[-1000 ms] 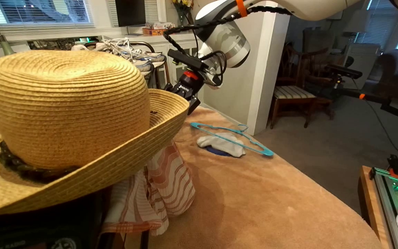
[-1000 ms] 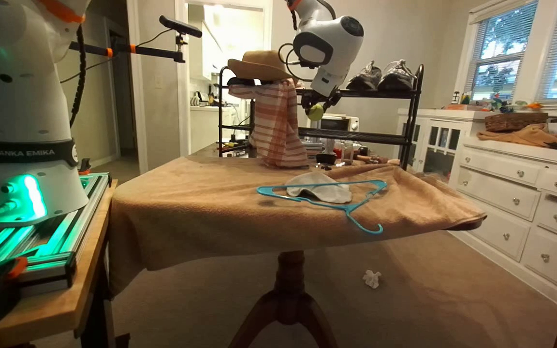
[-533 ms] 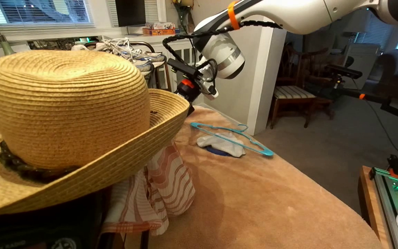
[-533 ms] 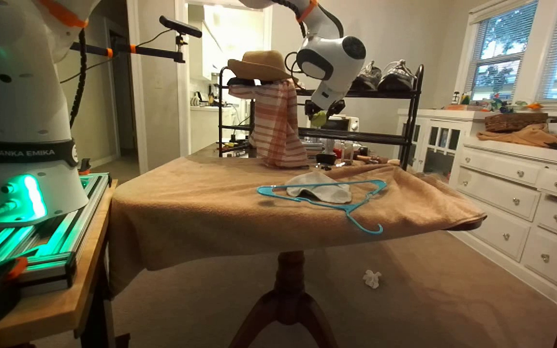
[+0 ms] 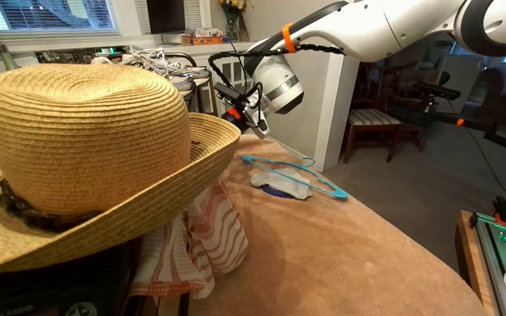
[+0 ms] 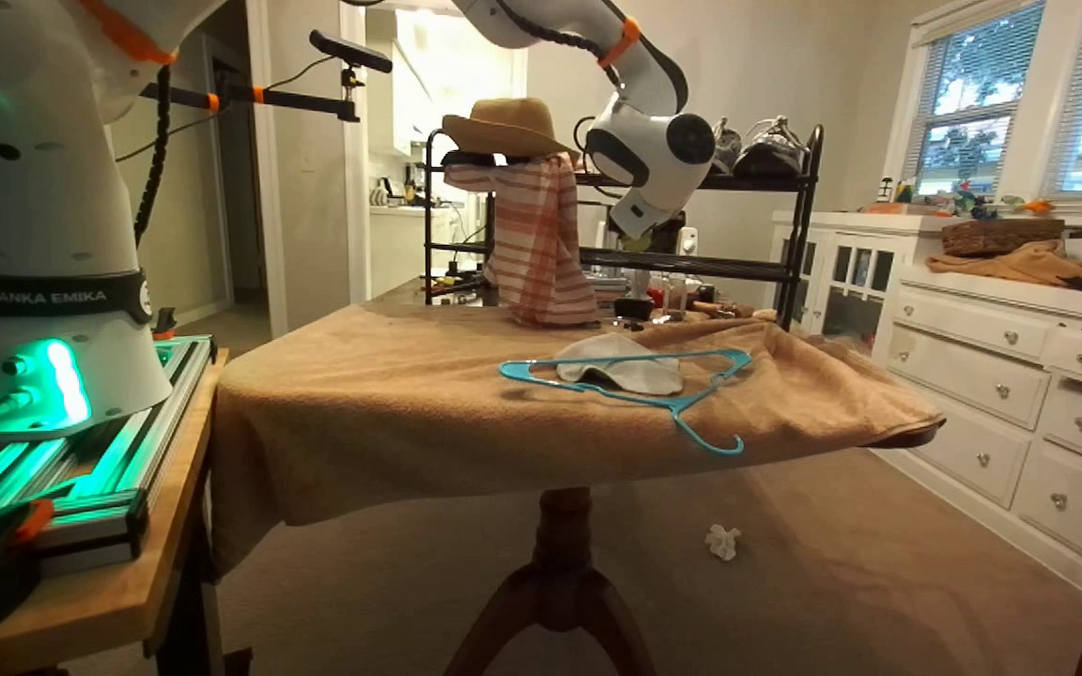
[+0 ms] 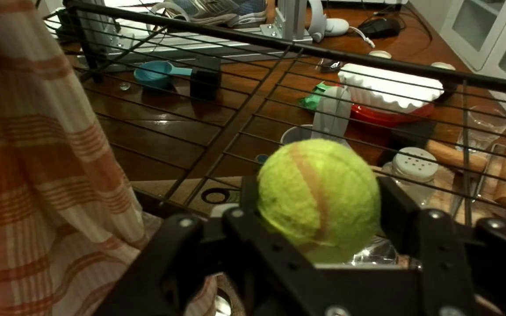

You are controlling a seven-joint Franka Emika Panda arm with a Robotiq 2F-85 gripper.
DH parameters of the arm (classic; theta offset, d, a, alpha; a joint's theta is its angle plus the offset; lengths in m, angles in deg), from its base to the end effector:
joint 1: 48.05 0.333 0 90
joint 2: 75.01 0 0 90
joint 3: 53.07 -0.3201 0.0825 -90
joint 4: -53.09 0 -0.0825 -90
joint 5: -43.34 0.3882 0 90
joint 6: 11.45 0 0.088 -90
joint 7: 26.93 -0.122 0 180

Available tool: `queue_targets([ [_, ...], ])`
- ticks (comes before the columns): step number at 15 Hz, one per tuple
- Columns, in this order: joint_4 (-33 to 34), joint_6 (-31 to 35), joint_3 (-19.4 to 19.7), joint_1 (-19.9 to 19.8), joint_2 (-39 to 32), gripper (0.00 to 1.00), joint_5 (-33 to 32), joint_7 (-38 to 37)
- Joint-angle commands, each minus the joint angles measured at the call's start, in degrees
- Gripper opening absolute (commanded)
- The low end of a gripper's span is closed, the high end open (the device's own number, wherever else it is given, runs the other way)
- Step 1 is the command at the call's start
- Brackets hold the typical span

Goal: Move the tennis ball to the bottom level of the shoe rack

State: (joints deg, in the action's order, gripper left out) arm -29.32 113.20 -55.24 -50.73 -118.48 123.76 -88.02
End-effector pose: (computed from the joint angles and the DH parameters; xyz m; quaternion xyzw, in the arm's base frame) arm 0.7538 0.0370 0.2596 -0.4556 0.7098 0.2797 0.4587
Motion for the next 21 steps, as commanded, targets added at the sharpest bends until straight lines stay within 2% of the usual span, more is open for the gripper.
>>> queue_targets([
  [1,2.94,1.63,-1.22,0.39,-3.41,0.42,4.08,2.25],
  [10,7.89,3.85,-3.1,2.02,-8.37,0.42,10.95,6.53],
  [16,12.09,5.26,-4.55,3.09,-10.92,0.42,13.16,7.05],
  [17,12.39,4.67,-4.18,3.19,-11.09,0.92,12.01,6.91],
  [21,11.25,1.71,-3.64,1.48,-9.12,1.0,10.65,6.22],
])
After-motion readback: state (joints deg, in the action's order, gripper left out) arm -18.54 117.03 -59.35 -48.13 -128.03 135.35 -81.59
